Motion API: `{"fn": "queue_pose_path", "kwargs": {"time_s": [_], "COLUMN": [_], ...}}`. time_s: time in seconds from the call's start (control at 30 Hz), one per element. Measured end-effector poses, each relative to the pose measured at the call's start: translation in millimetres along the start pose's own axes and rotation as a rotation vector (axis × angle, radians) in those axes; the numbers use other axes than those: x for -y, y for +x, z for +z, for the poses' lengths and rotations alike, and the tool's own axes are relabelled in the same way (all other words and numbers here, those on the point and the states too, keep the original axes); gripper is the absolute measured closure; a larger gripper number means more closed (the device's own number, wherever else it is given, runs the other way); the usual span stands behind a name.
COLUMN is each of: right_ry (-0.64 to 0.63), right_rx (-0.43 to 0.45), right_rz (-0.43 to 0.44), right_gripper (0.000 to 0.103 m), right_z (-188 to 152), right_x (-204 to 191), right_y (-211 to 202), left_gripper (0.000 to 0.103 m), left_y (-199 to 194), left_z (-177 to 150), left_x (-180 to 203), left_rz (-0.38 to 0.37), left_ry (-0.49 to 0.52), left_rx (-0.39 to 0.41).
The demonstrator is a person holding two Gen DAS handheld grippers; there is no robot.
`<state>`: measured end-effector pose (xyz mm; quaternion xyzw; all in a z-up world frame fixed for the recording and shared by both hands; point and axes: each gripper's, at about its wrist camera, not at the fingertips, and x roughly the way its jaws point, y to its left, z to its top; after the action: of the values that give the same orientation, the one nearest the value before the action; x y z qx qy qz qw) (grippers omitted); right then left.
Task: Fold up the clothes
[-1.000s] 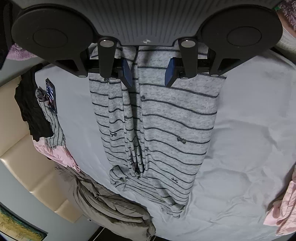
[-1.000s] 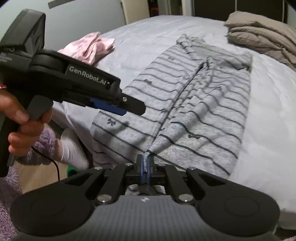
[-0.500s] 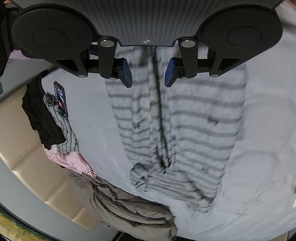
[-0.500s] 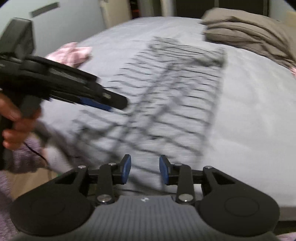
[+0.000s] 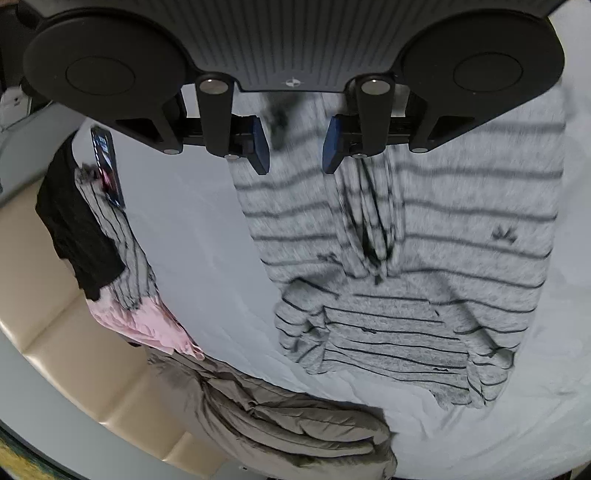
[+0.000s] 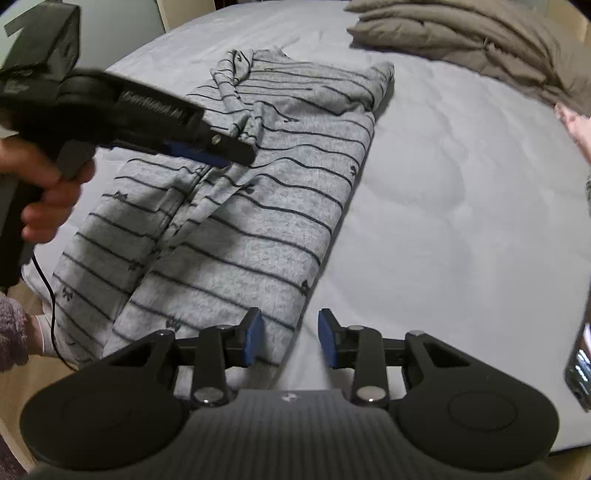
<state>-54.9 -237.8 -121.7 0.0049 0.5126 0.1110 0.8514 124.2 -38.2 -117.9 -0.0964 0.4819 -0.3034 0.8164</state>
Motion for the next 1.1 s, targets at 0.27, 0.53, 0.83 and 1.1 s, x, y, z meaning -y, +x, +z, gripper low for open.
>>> {"fn": "queue_pose_path", "kwargs": {"time_s": [0.27, 0.53, 0.83, 1.1], "right_ry": [0.007, 0.022, 0.019, 0.076], "right_rx": [0.097, 0.230, 0.232, 0.219], "right_rz": [-0.045, -0.047, -0.058, -0.043], "right_gripper": [0.088, 0.088, 0.094, 0.090], "right_z": [67.1, 160.7, 224.7, 243.1], "right_x": [36.0, 82.6, 98.9, 109.0], "right_y": [37.5, 88.3, 156.7, 158.5], "left_gripper": [0.076, 0.085, 0.088, 0.088], "left_y": [35.7, 56.6, 54.2, 41.9], "left_z": [45.2, 59.2, 56.6, 57.4], "left_x": [-23.5, -41.3, -42.9, -41.2], "left_rz": [0.058, 0.038, 0.021, 0.001], "left_ry": [-0.017, -0.011, 0.062, 0.083], "left_rx": [0.017, -0.010, -0.014, -0.004]}}
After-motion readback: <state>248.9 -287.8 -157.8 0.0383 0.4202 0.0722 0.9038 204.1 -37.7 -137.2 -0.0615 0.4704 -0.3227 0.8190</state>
